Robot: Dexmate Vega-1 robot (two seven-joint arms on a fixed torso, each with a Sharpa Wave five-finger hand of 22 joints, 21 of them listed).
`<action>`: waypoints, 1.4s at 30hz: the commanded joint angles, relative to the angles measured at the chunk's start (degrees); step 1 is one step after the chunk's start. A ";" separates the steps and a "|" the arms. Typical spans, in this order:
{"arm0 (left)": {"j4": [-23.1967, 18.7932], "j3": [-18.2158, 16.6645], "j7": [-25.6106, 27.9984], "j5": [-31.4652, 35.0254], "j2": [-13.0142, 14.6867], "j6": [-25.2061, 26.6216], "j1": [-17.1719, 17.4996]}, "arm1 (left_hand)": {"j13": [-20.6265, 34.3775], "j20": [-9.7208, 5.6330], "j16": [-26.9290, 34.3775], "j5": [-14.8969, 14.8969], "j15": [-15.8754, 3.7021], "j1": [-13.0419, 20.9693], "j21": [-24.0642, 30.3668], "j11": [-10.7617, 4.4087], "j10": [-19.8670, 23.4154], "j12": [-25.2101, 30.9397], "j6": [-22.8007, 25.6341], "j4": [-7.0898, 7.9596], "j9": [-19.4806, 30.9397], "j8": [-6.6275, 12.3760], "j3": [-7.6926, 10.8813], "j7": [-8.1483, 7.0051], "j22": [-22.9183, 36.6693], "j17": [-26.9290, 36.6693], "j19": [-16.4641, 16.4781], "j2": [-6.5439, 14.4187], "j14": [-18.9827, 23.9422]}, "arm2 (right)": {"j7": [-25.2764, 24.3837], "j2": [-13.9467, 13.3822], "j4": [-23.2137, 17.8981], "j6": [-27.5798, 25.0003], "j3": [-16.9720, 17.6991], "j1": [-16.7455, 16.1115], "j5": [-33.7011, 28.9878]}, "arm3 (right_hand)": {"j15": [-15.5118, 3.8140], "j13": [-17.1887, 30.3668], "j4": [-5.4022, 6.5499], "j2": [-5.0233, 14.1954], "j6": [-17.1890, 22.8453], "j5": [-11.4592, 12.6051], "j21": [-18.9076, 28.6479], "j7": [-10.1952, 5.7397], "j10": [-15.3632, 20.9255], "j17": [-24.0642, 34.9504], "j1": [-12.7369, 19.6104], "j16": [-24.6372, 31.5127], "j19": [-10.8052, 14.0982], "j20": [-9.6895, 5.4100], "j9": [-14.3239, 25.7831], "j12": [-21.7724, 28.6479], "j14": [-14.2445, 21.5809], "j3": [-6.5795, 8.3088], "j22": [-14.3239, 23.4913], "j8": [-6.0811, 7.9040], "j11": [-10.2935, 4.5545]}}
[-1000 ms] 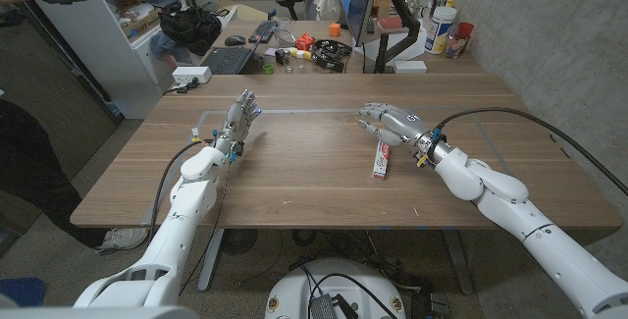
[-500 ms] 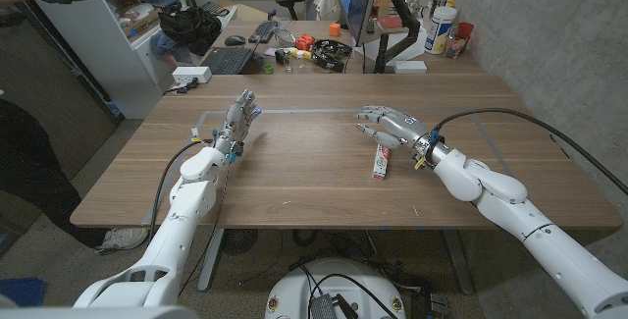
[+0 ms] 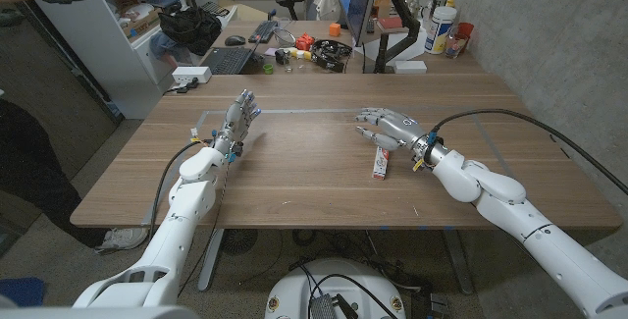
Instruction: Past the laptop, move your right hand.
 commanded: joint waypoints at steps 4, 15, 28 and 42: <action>0.24 0.19 -0.26 0.01 -0.02 -0.08 -0.17 | 0.27 -2.33 0.30 0.36 -2.17 0.20 0.44 -0.16 -2.96 0.22 -3.57 -0.19 0.22 0.19 -0.24 -0.34 0.07 0.17 -3.25 6.31 -6.04 | 0.54 -0.58 0.36 -0.44 -0.94 0.30 -0.25 | -2.09 0.23 -0.36 0.07 0.78 -0.17 -0.38 -0.21 0.40 0.15 0.58 -0.02 0.53 -4.22 0.30 0.03 0.64 0.14 0.16 -0.30 0.02; 0.56 0.30 -0.45 0.04 -0.03 -0.07 -0.39 | 0.27 -2.32 0.31 0.37 -2.12 0.20 0.47 -0.17 -2.97 0.21 -3.61 -0.18 0.22 0.17 -0.23 -0.37 0.07 0.17 -3.27 6.33 -6.03 | 1.17 -0.92 0.66 -0.50 -1.65 0.67 -0.32 | -2.07 0.23 -0.42 0.03 1.16 -0.24 -0.36 -0.41 0.54 0.18 0.58 -0.03 0.77 -4.23 0.30 0.00 0.72 0.17 0.16 -0.26 0.06; -0.66 0.10 -0.47 0.04 0.47 0.50 0.36 | 0.27 -2.26 0.32 0.38 -2.08 0.20 0.50 -0.22 -3.00 0.21 -3.68 -0.17 0.22 0.15 -0.22 -0.30 0.07 0.17 -3.32 6.36 -6.01 | 1.48 -1.03 0.82 -1.27 -2.55 1.06 -1.17 | -2.24 0.23 -0.50 -0.02 1.77 -0.30 -0.33 -0.58 1.27 0.17 0.59 0.10 1.11 -4.15 0.30 0.16 1.30 0.24 0.17 -0.17 0.02; -2.53 -0.36 -0.19 -0.28 0.98 1.30 2.01 | 0.27 -2.40 0.31 0.37 -2.19 0.19 0.56 -0.41 -2.93 0.23 -3.60 -0.17 0.22 0.18 -0.23 -0.39 0.07 0.18 -3.28 6.33 -6.04 | 2.08 -1.64 0.96 -2.11 -4.25 1.66 -2.92 | -2.37 0.23 -0.61 -0.03 2.83 -0.32 -0.20 -0.69 2.09 0.16 0.63 0.19 1.78 -4.07 0.30 0.30 2.13 0.42 0.17 -0.01 -0.06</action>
